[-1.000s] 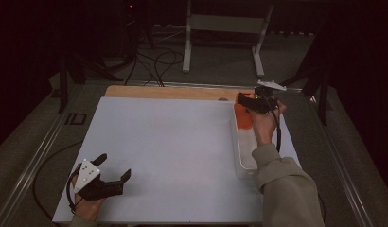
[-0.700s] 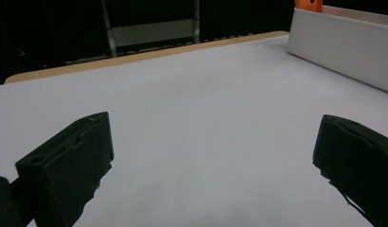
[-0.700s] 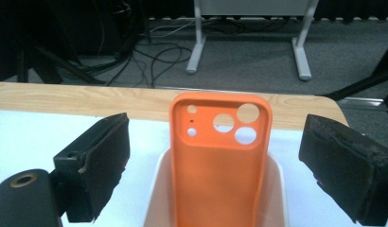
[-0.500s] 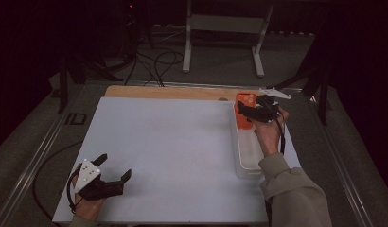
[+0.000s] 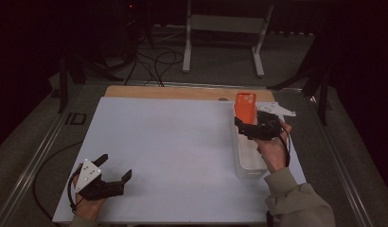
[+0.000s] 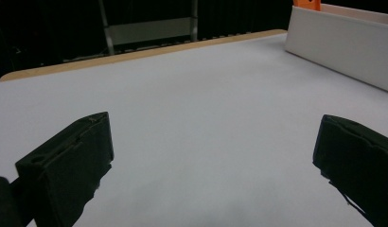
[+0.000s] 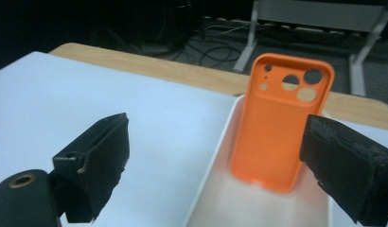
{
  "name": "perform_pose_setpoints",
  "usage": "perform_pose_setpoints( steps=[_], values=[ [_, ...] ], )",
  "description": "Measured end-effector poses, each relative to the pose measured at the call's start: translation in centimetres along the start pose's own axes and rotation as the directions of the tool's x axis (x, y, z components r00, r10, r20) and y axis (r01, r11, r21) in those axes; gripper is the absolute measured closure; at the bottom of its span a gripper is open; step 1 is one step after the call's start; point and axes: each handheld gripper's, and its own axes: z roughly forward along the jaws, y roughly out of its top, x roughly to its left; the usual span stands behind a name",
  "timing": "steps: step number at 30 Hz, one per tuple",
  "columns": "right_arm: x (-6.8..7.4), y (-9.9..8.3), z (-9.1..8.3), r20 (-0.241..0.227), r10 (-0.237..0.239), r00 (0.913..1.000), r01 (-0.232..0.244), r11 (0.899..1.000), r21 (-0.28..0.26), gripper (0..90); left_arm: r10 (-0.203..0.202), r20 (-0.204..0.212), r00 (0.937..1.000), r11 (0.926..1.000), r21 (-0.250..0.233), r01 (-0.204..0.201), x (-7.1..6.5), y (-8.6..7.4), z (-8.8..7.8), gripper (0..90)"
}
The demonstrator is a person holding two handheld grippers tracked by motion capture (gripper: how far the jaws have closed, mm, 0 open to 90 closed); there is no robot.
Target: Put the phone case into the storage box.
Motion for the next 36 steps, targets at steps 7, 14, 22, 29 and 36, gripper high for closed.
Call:
perform_pose_setpoints(
  steps=[7,14,22,29,36],
  values=[
    [1.0,-2.4,-1.9,-0.024,-0.041,0.9989,0.041,0.999,0.002,9.1,-0.005,0.008,1.0,1.0,0.001,0.005,0.0,0.0,0.0,0.1],
    [1.9,-4.6,-3.5,-0.047,-0.045,0.9979,0.044,0.999,-0.031,9.1,-0.028,0.018,0.9994,0.9996,-0.008,0.028,0.2,0.2,-0.1,0.1],
    [2.6,-6.3,-5.0,-0.125,-0.083,0.9886,0.074,0.995,-0.074,9.0,-0.02,0.027,0.9994,0.9998,-0.004,0.02,0.3,0.5,-0.2,0.1],
    [2.8,-8.6,-6.4,-0.191,-0.106,0.9759,0.077,0.985,-0.154,9.2,-0.021,0.028,0.9994,0.9996,-0.021,0.021,0.6,0.7,-0.5,0.1],
    [3.5,-10.4,-6.9,-0.242,-0.148,0.9588,0.095,0.971,-0.221,9.4,-0.018,0.025,0.9995,0.9993,-0.033,0.019,0.7,0.9,-0.8,0.1]
  ],
)
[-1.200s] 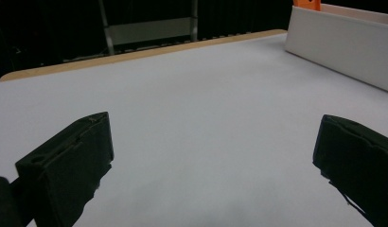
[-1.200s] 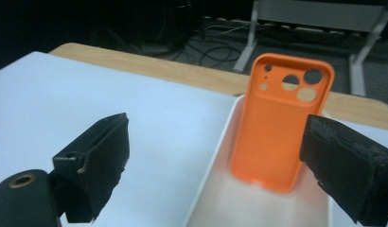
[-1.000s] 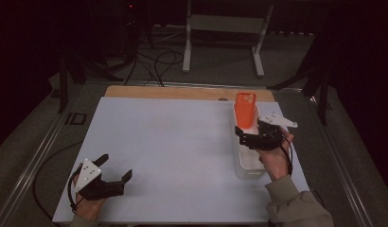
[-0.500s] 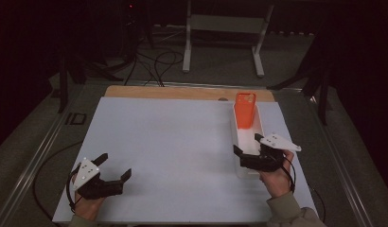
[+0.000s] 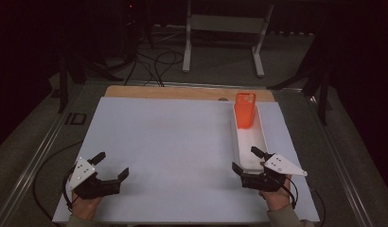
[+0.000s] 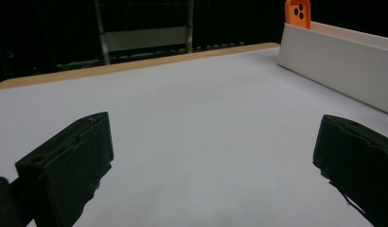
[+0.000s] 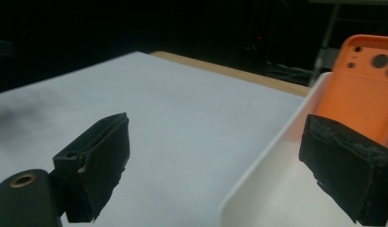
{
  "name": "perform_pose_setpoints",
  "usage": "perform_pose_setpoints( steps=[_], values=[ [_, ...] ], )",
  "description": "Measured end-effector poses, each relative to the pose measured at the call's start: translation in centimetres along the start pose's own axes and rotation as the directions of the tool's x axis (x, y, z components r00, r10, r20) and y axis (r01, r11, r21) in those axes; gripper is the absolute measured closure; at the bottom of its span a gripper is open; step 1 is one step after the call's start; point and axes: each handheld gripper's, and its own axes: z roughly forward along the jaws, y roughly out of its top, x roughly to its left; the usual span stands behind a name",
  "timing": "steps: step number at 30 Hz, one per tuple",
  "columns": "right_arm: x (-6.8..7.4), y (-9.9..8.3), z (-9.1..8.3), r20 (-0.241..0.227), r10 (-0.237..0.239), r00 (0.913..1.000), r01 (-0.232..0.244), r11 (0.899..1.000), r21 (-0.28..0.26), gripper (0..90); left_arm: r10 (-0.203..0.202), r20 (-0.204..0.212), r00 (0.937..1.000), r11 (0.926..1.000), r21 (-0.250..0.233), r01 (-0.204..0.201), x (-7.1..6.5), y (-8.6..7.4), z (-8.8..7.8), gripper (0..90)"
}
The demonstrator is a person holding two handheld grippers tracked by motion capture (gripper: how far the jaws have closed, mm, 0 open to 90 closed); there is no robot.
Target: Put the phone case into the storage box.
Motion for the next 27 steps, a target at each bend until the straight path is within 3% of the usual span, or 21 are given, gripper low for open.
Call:
perform_pose_setpoints(
  steps=[2,8,16,27],
  values=[
    [0.2,-0.4,-0.1,0.001,-0.019,0.9998,0.019,1.0,-0.006,9.4,0.0,0.001,1.0,1.0,-0.007,0.0,0.0,0.0,-0.1,0.1],
    [0.2,-1.0,-0.3,0.004,0.014,0.9999,-0.014,0.999,-0.032,10.0,0.015,0.001,0.9999,0.9999,0.006,-0.015,0.0,0.0,0.0,0.1],
    [-0.3,-1.7,-0.5,0.001,0.02,0.9998,-0.02,0.998,-0.059,10.0,0.037,0.015,0.9992,0.9992,0.017,-0.037,-0.2,-0.1,0.1,0.1],
    [-0.1,-2.1,-0.3,-0.004,0.018,0.9998,-0.019,0.998,-0.053,11.0,0.044,0.02,0.9988,0.9986,0.028,-0.044,-0.2,-0.3,0.4,0.1]
  ],
)
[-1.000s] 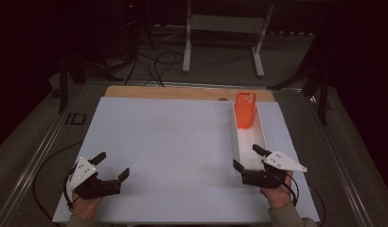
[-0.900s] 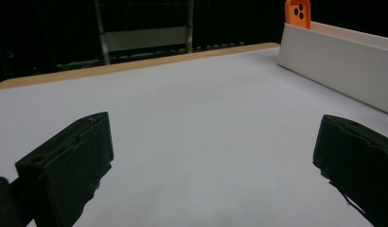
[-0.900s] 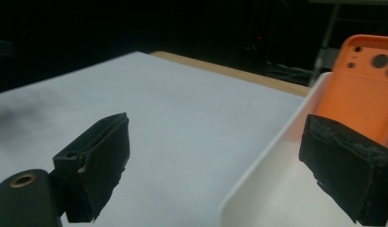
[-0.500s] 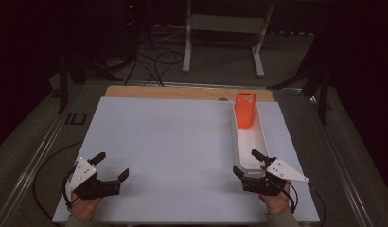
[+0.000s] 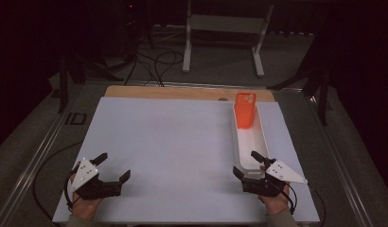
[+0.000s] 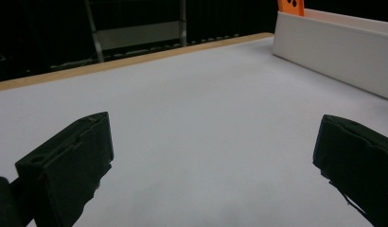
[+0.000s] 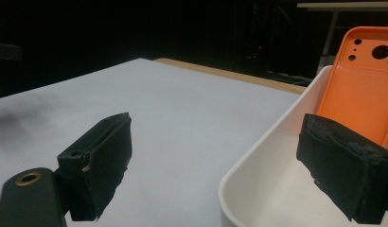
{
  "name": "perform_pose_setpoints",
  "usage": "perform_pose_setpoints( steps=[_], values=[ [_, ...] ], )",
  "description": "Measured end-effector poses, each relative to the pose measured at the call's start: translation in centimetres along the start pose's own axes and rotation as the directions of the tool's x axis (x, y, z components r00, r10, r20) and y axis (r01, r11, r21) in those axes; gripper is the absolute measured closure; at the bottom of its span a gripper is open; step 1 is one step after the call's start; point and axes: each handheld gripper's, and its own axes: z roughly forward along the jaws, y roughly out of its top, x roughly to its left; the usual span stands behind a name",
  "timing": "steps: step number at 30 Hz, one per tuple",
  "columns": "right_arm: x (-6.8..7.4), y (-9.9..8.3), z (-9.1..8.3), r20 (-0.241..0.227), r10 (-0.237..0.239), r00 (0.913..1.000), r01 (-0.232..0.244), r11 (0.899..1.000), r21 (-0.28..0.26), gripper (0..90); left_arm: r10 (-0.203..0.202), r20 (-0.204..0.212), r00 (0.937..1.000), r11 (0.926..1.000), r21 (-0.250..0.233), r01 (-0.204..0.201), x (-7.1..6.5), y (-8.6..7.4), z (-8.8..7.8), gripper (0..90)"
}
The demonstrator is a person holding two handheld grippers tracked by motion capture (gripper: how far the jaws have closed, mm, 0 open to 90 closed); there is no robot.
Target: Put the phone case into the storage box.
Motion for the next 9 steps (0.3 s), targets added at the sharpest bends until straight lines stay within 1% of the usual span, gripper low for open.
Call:
perform_pose_setpoints(
  steps=[4,7,9],
  values=[
    [-0.24,-0.1,0.04,-0.01,0.005,0.9999,-0.005,1.0,0.004,11.0,0.002,-0.003,1.0,1.0,0.008,-0.002,-0.06,-0.02,0.17,0.1],
    [-0.4,-0.1,0.06,-0.005,0.021,0.9998,-0.021,1.0,0.014,10.5,0.003,-0.006,1.0,0.9999,0.012,-0.003,-0.13,-0.04,0.23,0.1],
    [-0.39,-0.04,0.07,0.0,0.021,0.9998,-0.021,1.0,0.018,10.2,0.002,-0.01,1.0,0.9999,0.011,-0.002,-0.15,-0.02,0.28,0.1]
  ],
)
